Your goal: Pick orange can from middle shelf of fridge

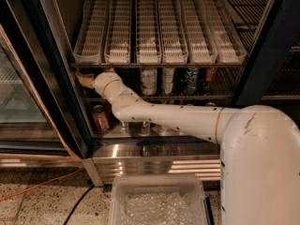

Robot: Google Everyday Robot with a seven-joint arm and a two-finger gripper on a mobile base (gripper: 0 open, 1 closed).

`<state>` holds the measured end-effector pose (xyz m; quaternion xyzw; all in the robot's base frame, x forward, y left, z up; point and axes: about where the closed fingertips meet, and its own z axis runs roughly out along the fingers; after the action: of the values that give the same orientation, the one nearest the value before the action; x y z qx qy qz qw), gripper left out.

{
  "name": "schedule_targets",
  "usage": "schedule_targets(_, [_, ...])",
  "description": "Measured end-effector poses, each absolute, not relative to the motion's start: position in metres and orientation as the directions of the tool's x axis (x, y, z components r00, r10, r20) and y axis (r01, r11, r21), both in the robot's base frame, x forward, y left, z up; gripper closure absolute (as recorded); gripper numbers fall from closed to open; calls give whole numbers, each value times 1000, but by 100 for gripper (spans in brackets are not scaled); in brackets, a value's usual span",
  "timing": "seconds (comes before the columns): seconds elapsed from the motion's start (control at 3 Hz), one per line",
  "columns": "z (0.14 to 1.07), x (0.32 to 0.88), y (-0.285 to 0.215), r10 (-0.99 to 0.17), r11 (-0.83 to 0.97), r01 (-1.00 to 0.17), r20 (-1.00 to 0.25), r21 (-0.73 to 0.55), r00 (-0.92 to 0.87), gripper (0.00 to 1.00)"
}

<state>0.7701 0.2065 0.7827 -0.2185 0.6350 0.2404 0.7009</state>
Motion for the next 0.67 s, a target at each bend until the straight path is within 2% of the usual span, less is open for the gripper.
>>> schedule_targets(0.33, [786,755,162,44,832,-555,-997,3,60,20])
schedule_targets(0.67, [786,755,162,44,832,-555,-997,3,60,19])
